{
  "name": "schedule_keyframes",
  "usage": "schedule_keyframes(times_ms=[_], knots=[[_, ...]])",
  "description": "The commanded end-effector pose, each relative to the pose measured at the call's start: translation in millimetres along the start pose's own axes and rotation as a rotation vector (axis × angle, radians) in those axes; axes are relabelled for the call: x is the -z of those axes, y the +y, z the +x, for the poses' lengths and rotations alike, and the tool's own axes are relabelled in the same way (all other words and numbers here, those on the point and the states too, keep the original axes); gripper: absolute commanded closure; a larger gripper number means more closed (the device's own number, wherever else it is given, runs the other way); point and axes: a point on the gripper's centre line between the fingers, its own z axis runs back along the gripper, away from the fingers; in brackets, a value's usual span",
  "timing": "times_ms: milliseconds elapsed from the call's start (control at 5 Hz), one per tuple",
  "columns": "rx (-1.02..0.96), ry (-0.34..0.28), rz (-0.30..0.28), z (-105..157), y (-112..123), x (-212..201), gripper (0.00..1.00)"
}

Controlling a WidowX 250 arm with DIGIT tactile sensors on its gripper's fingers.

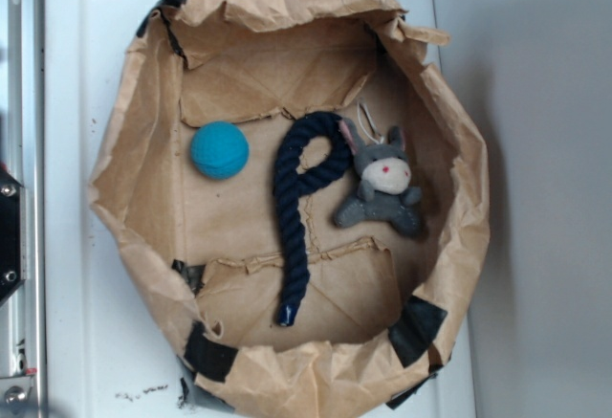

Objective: Grab the blue ball.

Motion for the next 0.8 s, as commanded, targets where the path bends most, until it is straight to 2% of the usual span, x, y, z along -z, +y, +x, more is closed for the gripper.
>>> schedule_keyframes(times_ms=[0,200,600], knots=[[-0.002,-0.027,-0.001,2,2,-5,0.0],[-0.002,-0.027,-0.001,2,2,-5,0.0],[-0.003,-0.03,-0.066,64,6,18,0.0]])
